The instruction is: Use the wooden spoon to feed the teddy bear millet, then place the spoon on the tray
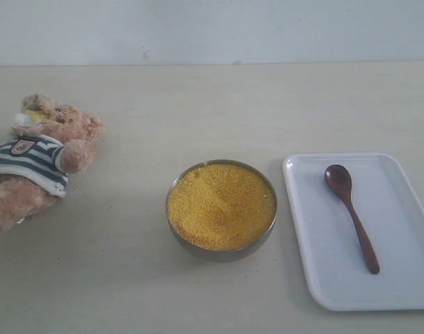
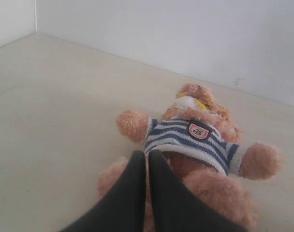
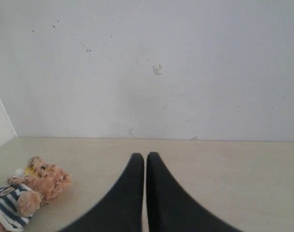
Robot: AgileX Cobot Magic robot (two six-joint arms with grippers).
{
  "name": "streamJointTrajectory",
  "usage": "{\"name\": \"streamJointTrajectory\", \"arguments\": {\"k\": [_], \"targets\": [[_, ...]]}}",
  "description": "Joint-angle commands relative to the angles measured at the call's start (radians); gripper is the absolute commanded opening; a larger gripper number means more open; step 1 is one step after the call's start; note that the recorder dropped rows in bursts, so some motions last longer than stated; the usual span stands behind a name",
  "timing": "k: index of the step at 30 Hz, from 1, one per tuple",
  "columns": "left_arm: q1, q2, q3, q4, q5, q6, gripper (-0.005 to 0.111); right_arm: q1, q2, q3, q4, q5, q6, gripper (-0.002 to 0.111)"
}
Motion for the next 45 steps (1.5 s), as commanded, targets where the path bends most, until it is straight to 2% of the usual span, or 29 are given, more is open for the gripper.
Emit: {"name": "streamJointTrajectory", "arguments": {"k": [1, 5, 10, 38, 42, 45], "targets": [[0.004, -0.003, 0.004, -0.012, 0.002, 0.008, 0.004, 0.000, -0.002, 0.000, -0.004, -0.004, -0.003, 0.001], [0.004, -0.003, 0.004, -0.044, -0.002, 0.079, 0.004, 0.000, -0.002, 0.000, -0.004, -0.004, -0.003, 0.001], [0.004, -0.003, 0.004, -0.266, -0.019, 0.415, 0.004, 0.000, -0.002, 0.000, -0.002, -0.004, -0.003, 0.001], [0.004, -0.003, 0.004, -0.260, -0.005, 0.424, 0.004, 0.000, -0.002, 0.000, -0.002, -0.006, -0.003, 0.001], [0.004, -0.003, 0.004, -0.260, -0.005, 0.424, 0.004, 0.000, -0.004, 0.000, -0.076, -0.003, -0.099, 0.001], [0.004, -0.003, 0.004, -0.260, -0.005, 0.424, 0.004, -0.049, -0.020, 0.000, -0.076, 0.089, -0.129, 0.001]]}}
